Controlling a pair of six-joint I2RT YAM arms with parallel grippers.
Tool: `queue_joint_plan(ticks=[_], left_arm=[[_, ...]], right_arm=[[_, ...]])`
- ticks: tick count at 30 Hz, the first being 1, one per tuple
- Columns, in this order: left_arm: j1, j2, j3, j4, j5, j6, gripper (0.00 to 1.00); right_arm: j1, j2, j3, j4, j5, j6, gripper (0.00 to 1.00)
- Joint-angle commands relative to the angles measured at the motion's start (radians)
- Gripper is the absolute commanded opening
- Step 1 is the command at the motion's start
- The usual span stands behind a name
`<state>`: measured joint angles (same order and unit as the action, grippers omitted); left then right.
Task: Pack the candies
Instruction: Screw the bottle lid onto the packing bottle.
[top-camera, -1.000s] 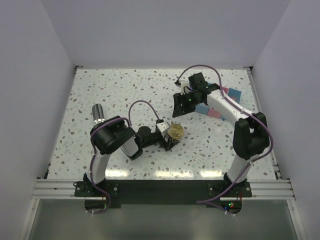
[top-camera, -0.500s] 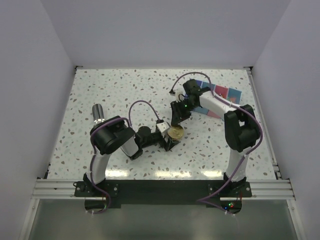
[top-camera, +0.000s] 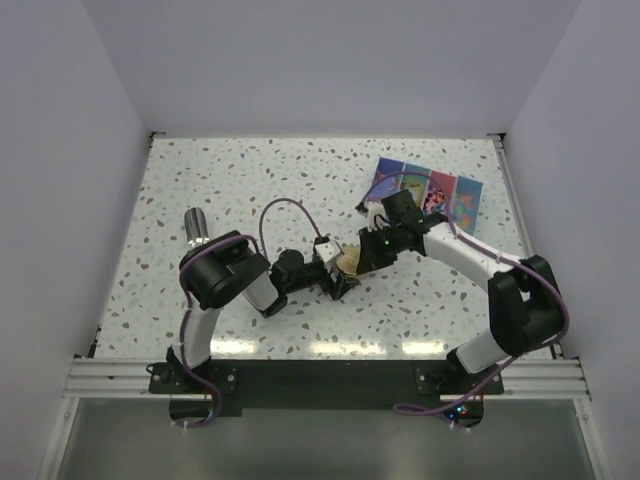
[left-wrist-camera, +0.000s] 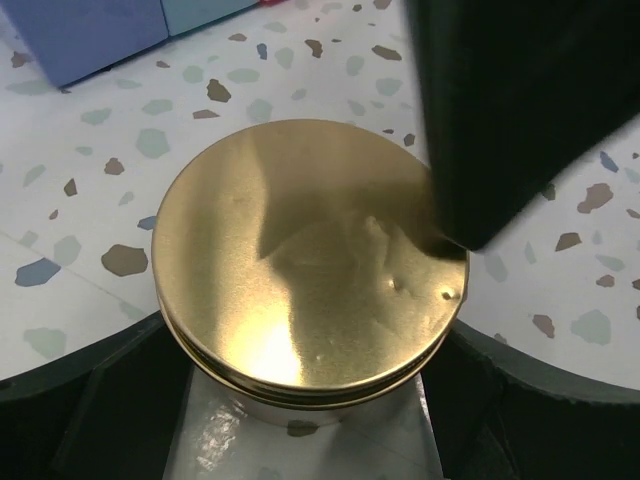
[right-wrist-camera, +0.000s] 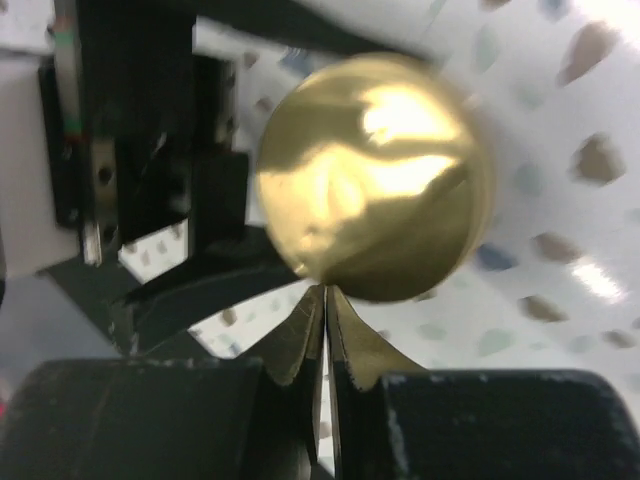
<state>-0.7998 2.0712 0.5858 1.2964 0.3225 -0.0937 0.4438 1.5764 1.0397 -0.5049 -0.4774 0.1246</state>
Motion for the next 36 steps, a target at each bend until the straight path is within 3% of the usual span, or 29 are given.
queue_joint_plan(ticks=[1,8,13,18,24,36], left_arm=[[0.016,-0.013,0.016,-0.062,-0.086,-0.006,0.83],[0.019,-0.017,0.011,-0.059,-0.066,-0.003,0.83],[0.019,-0.025,-0.015,-0.034,-0.046,-0.001,0.83],[0.021,-0.028,-0.024,-0.026,-0.031,0.003,0.83],[0.025,-0.029,-0.026,-0.028,-0.019,0.005,0.83],[0.03,-0.025,-0.018,-0.028,-0.023,0.002,0.83]], right_arm=[[0.044,-0.084,-0.113,0.024,0.013,0.131,0.07],[0.081,-0.203,-0.204,0.054,0.057,0.227,0.07],[0.019,-0.152,0.003,-0.065,0.083,0.103,0.32],[-0.004,0.014,0.234,-0.139,0.071,-0.038,0.42],[-0.002,0.22,0.445,-0.276,0.004,-0.158,0.41],[-0.004,0.3,0.432,-0.285,-0.032,-0.168,0.38]])
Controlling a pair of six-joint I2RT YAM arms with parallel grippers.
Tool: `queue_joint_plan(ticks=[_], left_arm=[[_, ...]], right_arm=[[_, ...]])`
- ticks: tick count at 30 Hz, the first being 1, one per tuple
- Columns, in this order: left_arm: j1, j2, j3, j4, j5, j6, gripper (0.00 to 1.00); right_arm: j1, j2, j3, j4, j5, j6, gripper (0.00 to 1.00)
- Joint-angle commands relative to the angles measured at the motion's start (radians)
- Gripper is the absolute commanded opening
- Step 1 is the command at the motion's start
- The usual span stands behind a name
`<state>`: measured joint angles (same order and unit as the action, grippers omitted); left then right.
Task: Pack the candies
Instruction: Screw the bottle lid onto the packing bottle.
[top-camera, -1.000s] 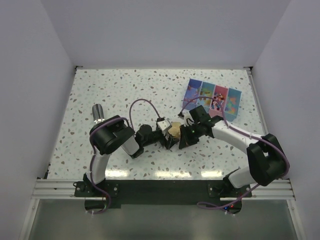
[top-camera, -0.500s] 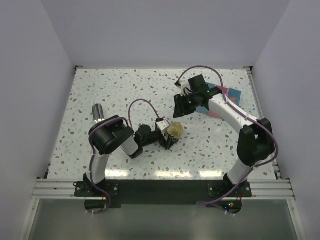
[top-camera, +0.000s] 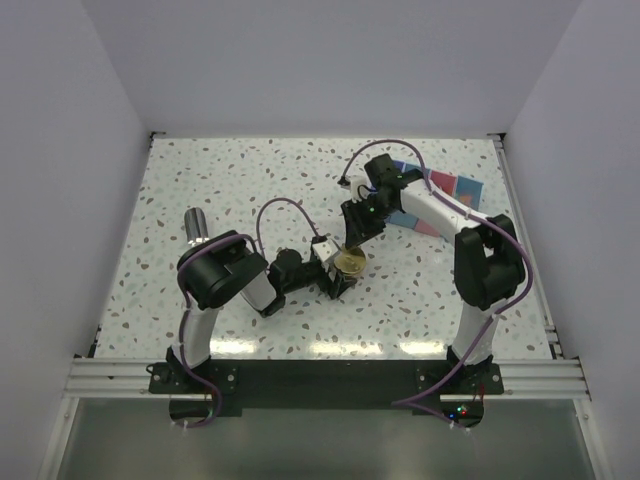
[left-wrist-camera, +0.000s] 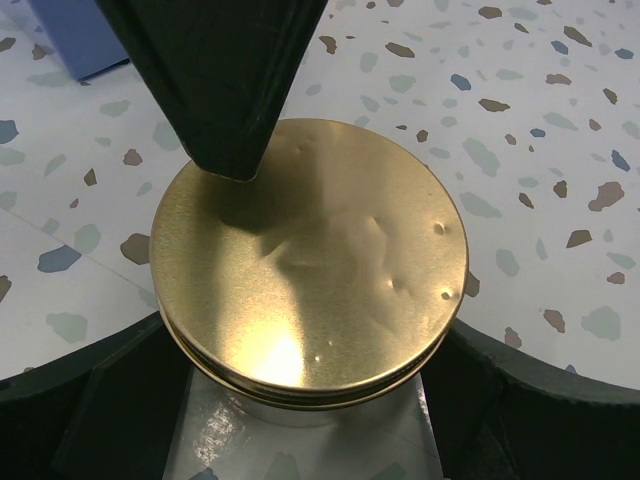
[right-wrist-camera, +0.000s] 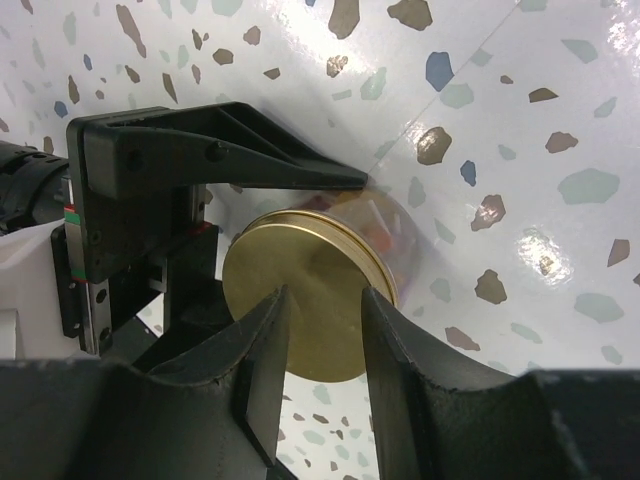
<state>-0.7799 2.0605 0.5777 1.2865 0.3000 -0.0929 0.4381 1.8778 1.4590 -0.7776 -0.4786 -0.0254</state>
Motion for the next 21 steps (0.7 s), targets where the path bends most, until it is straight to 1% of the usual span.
queue_joint_plan(ticks=[1,7,17,21], left_arm=[[0.01,-0.016,-0.01,-0.018,-0.001,0.001,0.83],[0.011,-0.016,-0.009,-0.019,-0.002,-0.001,0.83],[0.01,-0.017,-0.009,-0.026,0.005,-0.002,0.83],[0.011,-0.016,-0.007,-0.026,0.004,-0.002,0.83]], right_arm=[[0.002,-0.002,0.006,-0.009,-0.028,-0.018,0.38],[0.002,-0.009,-0.028,0.017,-0.018,-0.01,0.36],[0.004,-0.003,0.044,0.024,0.032,-0.019,0.36],[0.002,0.014,0.032,0.053,0.028,-0.013,0.36]])
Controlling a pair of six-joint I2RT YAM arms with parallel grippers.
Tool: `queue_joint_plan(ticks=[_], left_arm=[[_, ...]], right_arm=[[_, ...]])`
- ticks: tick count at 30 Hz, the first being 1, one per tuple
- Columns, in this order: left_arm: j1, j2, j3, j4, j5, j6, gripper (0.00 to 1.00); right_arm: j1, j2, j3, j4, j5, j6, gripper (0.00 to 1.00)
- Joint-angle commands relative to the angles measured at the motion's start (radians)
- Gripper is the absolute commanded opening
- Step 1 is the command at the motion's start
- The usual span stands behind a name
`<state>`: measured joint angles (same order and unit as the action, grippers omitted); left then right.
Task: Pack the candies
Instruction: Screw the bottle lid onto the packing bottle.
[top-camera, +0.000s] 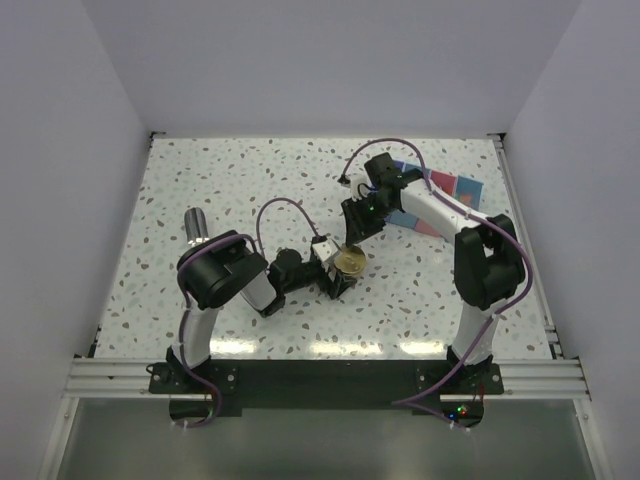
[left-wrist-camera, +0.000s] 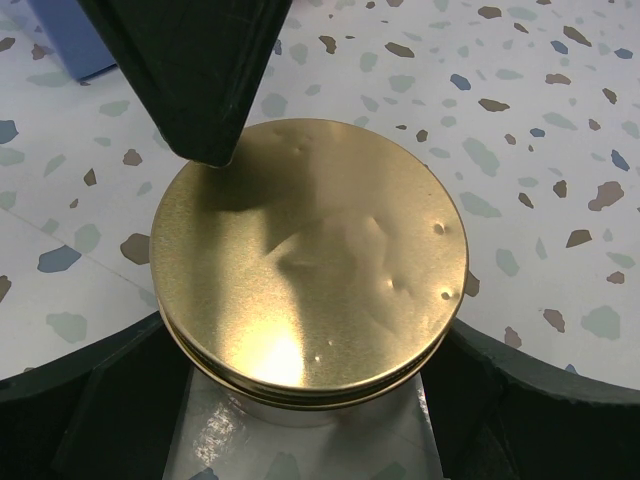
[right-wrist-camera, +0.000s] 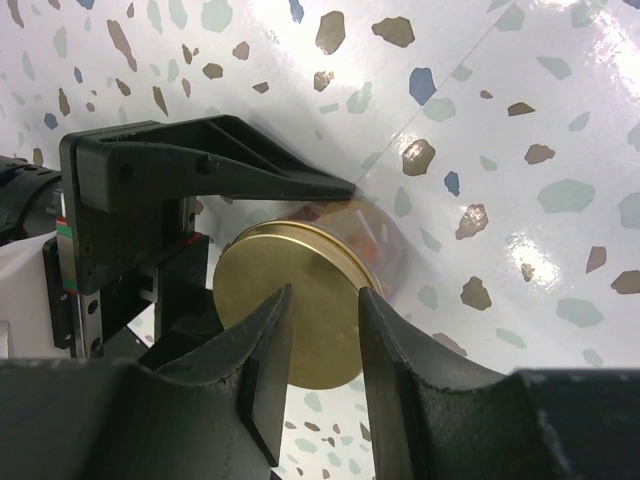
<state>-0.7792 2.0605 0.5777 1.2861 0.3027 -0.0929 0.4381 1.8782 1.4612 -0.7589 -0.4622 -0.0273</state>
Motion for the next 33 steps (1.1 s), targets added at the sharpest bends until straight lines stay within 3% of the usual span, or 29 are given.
queue_joint_plan(ticks=[1,11,12,18,26,33], left_arm=[[0.011,-0.017,-0.007,-0.025,0.001,-0.002,0.83],[0.012,-0.013,0.001,-0.03,-0.005,-0.002,0.83],[0.014,-0.013,0.004,-0.034,-0.007,-0.002,0.83],[0.014,-0.016,0.016,-0.074,-0.036,-0.005,0.83],[0.014,-0.019,0.047,-0.136,-0.114,-0.008,0.81],[0.014,-0.023,0.056,-0.165,-0.172,-0.027,0.8]], right_arm=[[0.002,0.015,0.027,0.038,0.011,-0.01,0.36],[0.002,0.024,-0.036,0.055,-0.001,-0.005,0.32],[0.002,0.015,-0.042,0.062,-0.003,-0.002,0.25],[0.005,-0.037,-0.125,0.089,-0.004,0.02,0.15],[0.053,-0.18,-0.383,0.216,0.007,0.203,0.04],[0.09,-0.261,-0.573,0.317,0.022,0.382,0.04]])
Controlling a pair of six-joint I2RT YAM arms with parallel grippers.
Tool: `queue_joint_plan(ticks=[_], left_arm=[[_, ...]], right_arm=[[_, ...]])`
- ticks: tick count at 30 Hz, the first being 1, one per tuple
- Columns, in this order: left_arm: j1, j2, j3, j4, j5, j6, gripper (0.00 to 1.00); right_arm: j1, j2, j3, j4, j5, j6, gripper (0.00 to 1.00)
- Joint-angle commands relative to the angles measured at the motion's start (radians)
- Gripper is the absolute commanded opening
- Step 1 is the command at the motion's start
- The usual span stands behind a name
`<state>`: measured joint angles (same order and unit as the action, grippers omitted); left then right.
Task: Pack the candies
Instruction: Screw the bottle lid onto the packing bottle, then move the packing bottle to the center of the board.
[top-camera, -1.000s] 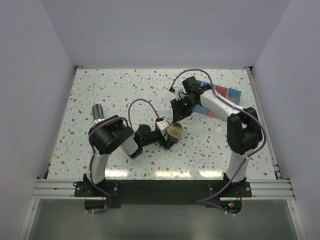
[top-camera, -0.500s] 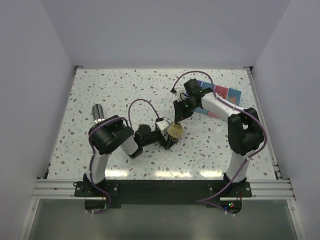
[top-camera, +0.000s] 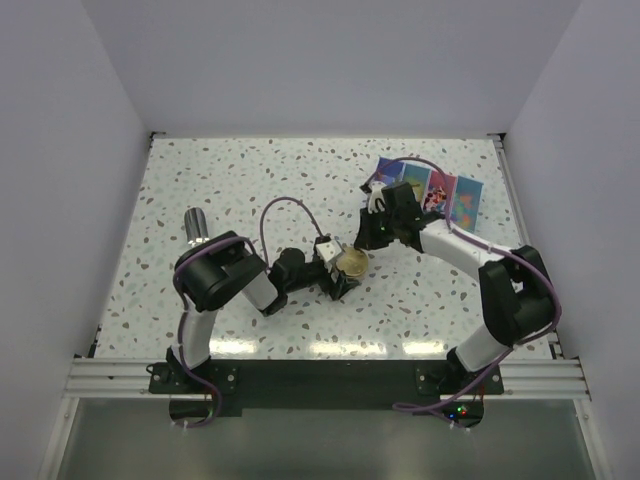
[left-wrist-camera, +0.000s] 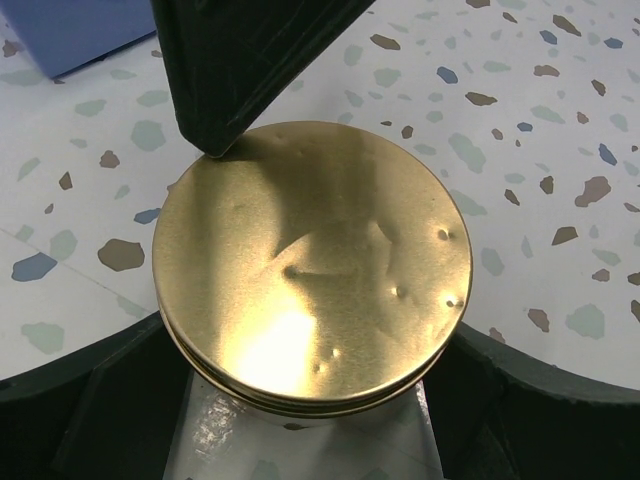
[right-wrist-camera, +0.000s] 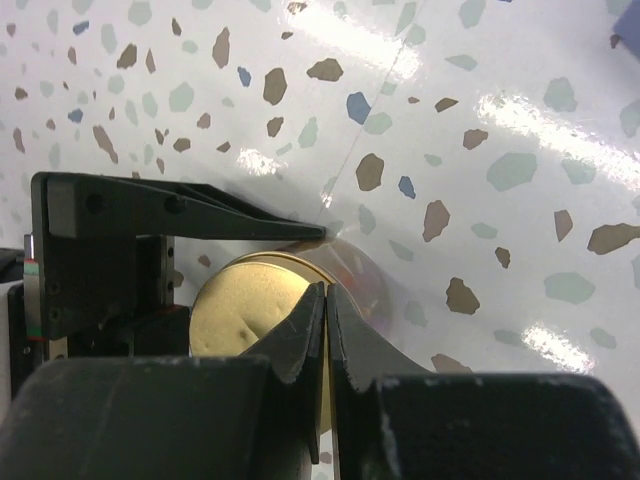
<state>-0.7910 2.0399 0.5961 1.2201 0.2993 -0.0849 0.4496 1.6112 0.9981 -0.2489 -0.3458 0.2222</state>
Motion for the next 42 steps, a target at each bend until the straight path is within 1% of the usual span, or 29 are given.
queue_joint_plan(ticks=[1,6,9,11,12,14,15,16,17,20,21,25,26,32,37,40,42], left_arm=[[0.026,-0.004,0.037,-0.102,-0.176,-0.035,0.8],[0.03,-0.02,0.015,-0.103,-0.204,-0.049,0.8],[0.03,-0.026,-0.011,-0.082,-0.201,-0.056,0.8],[0.032,-0.033,-0.027,-0.058,-0.197,-0.062,0.81],[0.03,-0.037,-0.038,-0.053,-0.196,-0.064,0.81],[0.03,-0.046,-0.047,-0.054,-0.201,-0.062,0.81],[0.029,-0.05,-0.053,-0.056,-0.206,-0.062,0.82],[0.03,-0.059,-0.058,-0.057,-0.209,-0.062,0.82],[0.03,-0.066,-0.064,-0.06,-0.218,-0.062,0.82],[0.03,-0.084,-0.067,-0.08,-0.235,-0.062,0.84],[0.03,-0.089,-0.067,-0.086,-0.242,-0.062,0.85],[0.039,-0.125,-0.055,-0.146,-0.276,-0.075,0.87],[0.05,-0.13,-0.036,-0.189,-0.287,-0.081,0.87],[0.124,-0.15,0.068,-0.382,-0.298,-0.131,0.88],[0.189,-0.135,0.163,-0.534,-0.322,-0.159,0.9],[0.21,-0.103,0.241,-0.631,-0.325,-0.159,0.99],[0.21,-0.098,0.275,-0.665,-0.339,-0.153,1.0]], right_arm=[[0.078,-0.005,-0.137,-0.193,-0.085,0.149,0.04],[0.075,-0.057,-0.194,-0.188,-0.076,0.18,0.05],[0.048,-0.097,-0.161,-0.234,-0.042,0.158,0.06],[0.028,-0.131,-0.101,-0.286,-0.007,0.141,0.09],[0.003,-0.143,-0.078,-0.302,0.008,0.125,0.17],[-0.02,-0.186,0.002,-0.349,0.039,0.111,0.23],[-0.041,-0.203,0.028,-0.363,0.063,0.097,0.32],[-0.051,-0.217,0.077,-0.377,0.076,0.091,0.37],[-0.061,-0.244,0.101,-0.4,0.085,0.083,0.44],[-0.087,-0.287,0.166,-0.435,0.131,0.055,0.54],[-0.098,-0.313,0.175,-0.443,0.14,0.043,0.6],[-0.124,-0.39,0.191,-0.474,0.201,0.017,0.69],[-0.124,-0.405,0.191,-0.487,0.215,0.013,0.72],[-0.135,-0.523,0.189,-0.52,0.312,-0.029,0.8],[-0.138,-0.582,0.18,-0.53,0.362,-0.053,0.82],[-0.14,-0.593,0.166,-0.529,0.375,-0.06,0.83],[-0.141,-0.599,0.16,-0.526,0.375,-0.061,0.83]])
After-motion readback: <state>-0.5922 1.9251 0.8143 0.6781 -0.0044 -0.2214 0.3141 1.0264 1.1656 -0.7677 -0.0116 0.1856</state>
